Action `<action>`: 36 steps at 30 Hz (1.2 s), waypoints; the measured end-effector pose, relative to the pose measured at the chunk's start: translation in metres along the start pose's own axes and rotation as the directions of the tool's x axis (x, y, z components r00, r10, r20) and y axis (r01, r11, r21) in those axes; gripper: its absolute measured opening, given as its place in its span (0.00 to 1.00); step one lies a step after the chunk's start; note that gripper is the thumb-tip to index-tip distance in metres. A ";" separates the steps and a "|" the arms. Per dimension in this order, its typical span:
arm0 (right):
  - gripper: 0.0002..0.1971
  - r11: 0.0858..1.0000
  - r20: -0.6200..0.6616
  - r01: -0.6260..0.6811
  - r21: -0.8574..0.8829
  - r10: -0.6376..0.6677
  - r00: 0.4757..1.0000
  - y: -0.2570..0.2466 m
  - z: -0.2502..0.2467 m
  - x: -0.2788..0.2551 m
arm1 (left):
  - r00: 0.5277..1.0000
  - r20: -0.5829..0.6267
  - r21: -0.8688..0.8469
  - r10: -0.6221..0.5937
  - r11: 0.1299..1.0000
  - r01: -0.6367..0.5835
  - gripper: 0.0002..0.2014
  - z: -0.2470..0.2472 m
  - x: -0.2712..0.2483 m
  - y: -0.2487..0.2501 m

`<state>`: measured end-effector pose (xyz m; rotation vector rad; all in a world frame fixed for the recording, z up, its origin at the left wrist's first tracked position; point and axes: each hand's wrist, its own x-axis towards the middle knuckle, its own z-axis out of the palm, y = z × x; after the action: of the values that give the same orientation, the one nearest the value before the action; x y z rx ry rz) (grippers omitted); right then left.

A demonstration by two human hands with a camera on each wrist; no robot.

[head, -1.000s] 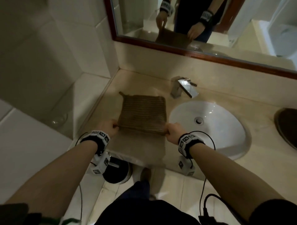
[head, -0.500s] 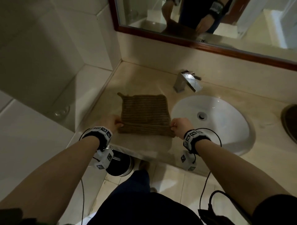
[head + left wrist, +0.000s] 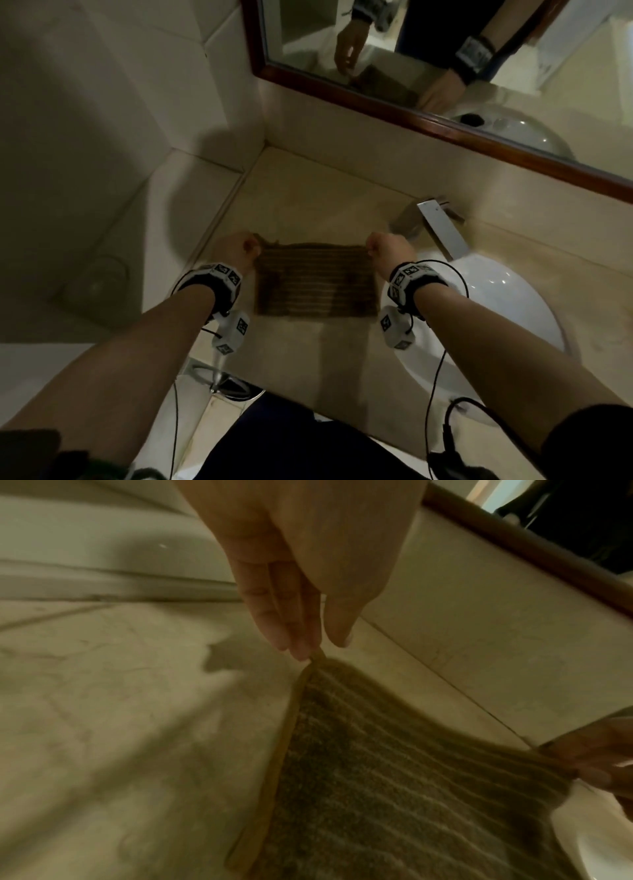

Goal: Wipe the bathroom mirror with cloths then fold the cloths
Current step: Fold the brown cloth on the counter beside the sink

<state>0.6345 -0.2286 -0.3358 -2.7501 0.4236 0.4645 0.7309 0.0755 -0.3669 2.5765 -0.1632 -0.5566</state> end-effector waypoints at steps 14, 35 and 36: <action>0.12 1.000 0.214 0.025 -0.010 -0.022 0.977 0.024 0.027 0.060 | 0.901 0.276 0.049 0.336 0.931 -0.362 0.10 0.077 -0.037 0.090; 0.16 0.948 0.376 -0.120 0.293 0.001 0.927 0.011 0.013 0.068 | 0.988 0.152 -0.014 -0.008 1.000 0.010 0.05 0.150 -0.108 0.157; 0.14 0.934 0.407 -0.149 0.324 0.004 0.913 0.002 0.009 0.070 | 0.991 0.116 -0.087 -0.064 0.993 0.074 0.05 0.143 -0.110 0.151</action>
<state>0.6947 -0.2440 -0.3698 -2.2261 0.4591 0.8639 0.5694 -0.0953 -0.3666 2.4708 -0.0844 -0.7193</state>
